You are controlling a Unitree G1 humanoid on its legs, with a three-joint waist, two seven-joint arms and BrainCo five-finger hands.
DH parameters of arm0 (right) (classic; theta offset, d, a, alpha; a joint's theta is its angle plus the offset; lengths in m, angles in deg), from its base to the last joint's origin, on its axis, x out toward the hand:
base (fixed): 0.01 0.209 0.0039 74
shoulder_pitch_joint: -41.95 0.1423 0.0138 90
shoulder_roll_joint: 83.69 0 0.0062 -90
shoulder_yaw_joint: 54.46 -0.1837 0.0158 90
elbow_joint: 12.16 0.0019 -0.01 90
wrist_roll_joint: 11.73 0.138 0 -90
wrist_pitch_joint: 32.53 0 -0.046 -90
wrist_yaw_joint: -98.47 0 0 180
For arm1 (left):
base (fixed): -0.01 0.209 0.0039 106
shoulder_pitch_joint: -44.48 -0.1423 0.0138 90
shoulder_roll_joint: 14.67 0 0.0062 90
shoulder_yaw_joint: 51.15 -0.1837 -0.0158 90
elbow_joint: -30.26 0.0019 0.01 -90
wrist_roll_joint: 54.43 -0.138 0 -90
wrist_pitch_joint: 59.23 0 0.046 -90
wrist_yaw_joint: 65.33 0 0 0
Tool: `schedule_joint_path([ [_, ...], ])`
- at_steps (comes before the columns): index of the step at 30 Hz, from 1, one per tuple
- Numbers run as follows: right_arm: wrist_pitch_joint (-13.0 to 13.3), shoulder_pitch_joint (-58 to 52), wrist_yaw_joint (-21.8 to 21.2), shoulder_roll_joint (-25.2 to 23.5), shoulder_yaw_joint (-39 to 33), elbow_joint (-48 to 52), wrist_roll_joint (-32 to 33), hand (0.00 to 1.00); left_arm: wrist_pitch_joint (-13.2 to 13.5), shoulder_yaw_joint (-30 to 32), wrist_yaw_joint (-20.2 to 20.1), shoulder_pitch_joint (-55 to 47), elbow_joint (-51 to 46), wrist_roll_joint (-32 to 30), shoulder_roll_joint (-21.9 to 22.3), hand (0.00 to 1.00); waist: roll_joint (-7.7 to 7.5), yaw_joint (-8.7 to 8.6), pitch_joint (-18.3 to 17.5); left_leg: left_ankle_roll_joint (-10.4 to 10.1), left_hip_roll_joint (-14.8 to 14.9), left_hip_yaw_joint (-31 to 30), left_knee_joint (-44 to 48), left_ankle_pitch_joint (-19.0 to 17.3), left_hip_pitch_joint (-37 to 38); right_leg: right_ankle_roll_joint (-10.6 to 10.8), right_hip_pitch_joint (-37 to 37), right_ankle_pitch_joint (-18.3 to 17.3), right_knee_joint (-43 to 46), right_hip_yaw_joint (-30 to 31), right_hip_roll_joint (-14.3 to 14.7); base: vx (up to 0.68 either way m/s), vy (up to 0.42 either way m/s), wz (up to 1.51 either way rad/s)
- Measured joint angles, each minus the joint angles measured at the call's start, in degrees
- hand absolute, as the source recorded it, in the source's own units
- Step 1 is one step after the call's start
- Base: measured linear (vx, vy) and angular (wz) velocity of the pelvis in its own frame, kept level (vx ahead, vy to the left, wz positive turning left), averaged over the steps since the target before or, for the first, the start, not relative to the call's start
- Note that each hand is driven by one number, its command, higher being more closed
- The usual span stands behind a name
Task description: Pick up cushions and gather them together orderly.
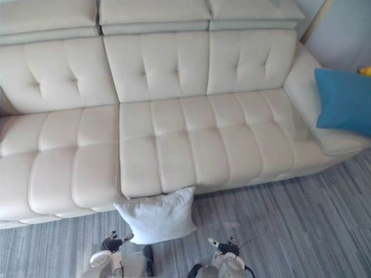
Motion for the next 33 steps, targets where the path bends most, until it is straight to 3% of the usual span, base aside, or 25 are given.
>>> schedule_joint_path([
  [1,0.00,-0.18,-0.11,-0.10,0.05,0.60,-0.01,0.00,0.06,-0.01,0.00,0.12,0.00,0.00,-0.13,0.00,-0.27,-0.11,-0.18,0.19,-0.13,-1.85,-0.13,-0.19,-0.19,0.86,-1.92,-4.10,0.27,6.93,1.66,0.06,-0.101,0.88],
  [2,0.04,-0.16,-0.15,-0.04,0.08,0.71,0.01,0.00,0.22,0.00,0.04,0.06,0.00,0.00,-0.20,0.00,-0.52,-0.05,-0.37,0.17,-0.27,-3.56,-0.08,-0.18,-0.61,1.09,-2.86,-5.26,-2.09,11.53,3.34,0.04,-0.122,0.93],
  [3,0.06,-0.16,-0.15,-0.08,0.09,0.70,0.01,0.00,0.23,0.00,0.04,0.03,0.01,0.00,-0.40,0.00,-0.86,0.01,-0.56,0.13,-0.60,-4.40,0.09,-0.20,-0.98,1.19,-3.12,-4.67,-5.09,14.37,4.15,0.02,-0.148,0.89],
  [4,0.10,-0.45,-0.13,-0.23,0.09,0.50,0.01,0.00,0.23,0.03,0.07,-0.08,0.20,-0.04,-0.98,0.00,-2.62,0.04,-1.33,-0.54,-2.22,-5.94,0.19,-0.58,-1.31,2.42,-2.45,-1.91,-9.92,16.23,3.60,0.02,-0.174,0.79],
  [7,0.09,0.12,-0.15,0.66,0.09,-0.10,0.03,0.00,0.24,0.29,0.15,-0.41,0.54,0.09,0.61,0.00,-0.14,0.67,-2.66,-1.60,-1.34,-7.20,0.18,-0.82,-2.72,3.08,0.91,-2.78,-16.50,14.18,4.61,0.02,-0.168,0.27],
  [9,0.01,0.45,-0.15,0.52,0.16,-0.16,0.04,0.00,0.17,0.30,0.16,-0.60,0.67,0.11,0.90,0.00,0.53,0.44,-2.90,-2.08,-1.14,-8.42,0.34,-0.54,-3.49,2.99,1.62,-2.69,-18.85,13.40,5.28,0.00,-0.104,0.07],
  [11,-0.06,-0.72,-0.10,0.22,0.06,-0.16,0.04,0.00,0.17,0.27,0.13,-0.50,0.61,0.11,0.98,0.00,0.53,0.27,-3.02,-2.35,-0.98,-10.40,0.41,-0.38,-3.02,2.77,3.75,-2.49,-19.79,11.27,5.66,-0.02,-0.078,0.43],
  [17,-0.04,-1.39,-0.10,0.18,0.07,0.07,0.11,0.00,0.17,0.12,0.12,-0.51,-0.08,0.15,0.11,0.00,-1.36,0.46,-4.05,-2.65,-1.80,-14.11,3.18,-0.19,-5.13,2.79,6.04,-1.35,-21.61,7.76,5.58,-0.05,-0.006,0.38],
  [19,-0.03,-0.99,-0.11,0.12,0.06,0.13,0.12,0.00,0.11,-0.15,0.12,-0.19,-0.12,0.15,0.13,0.00,-1.20,0.30,-4.04,-2.62,-2.68,-15.81,5.27,-0.18,-7.05,2.84,6.01,-1.33,-21.53,6.19,4.90,-0.09,0.040,0.40],
  [22,-0.03,-0.52,-0.07,0.20,0.03,0.22,0.19,0.00,-0.05,-1.93,0.12,1.13,-1.24,0.18,0.37,0.00,-0.39,0.18,-3.45,-2.25,-3.56,-18.17,9.40,-0.42,-11.16,3.21,4.57,-1.69,-19.42,3.69,4.22,-0.16,0.068,0.47],
  [24,0.00,0.53,-0.02,0.64,0.07,0.75,0.28,0.00,-0.11,-2.12,0.15,2.60,-1.87,0.20,1.31,0.00,0.46,0.10,-2.65,-1.52,-4.22,-19.30,12.18,-2.38,-15.14,2.99,0.78,-3.96,-14.75,2.87,3.39,-0.24,0.086,0.44],
  [29,-0.02,6.27,0.71,2.41,0.54,1.02,0.47,0.00,-0.07,-2.62,1.60,5.61,-5.43,2.17,0.57,0.00,0.22,0.23,1.84,-1.45,-5.00,-17.68,19.89,-3.21,-25.07,1.53,-12.09,-8.47,-1.00,5.21,0.19,-0.22,0.057,-0.04],
  [33,-0.07,9.97,1.86,4.35,0.45,2.09,1.60,0.00,0.07,-2.50,2.59,9.82,-8.47,4.61,-1.30,0.00,-0.31,0.25,5.19,-1.44,-3.97,-14.98,22.77,-2.83,-31.92,1.22,-20.60,-9.09,4.50,7.16,-0.85,-0.18,0.014,-0.14],
])
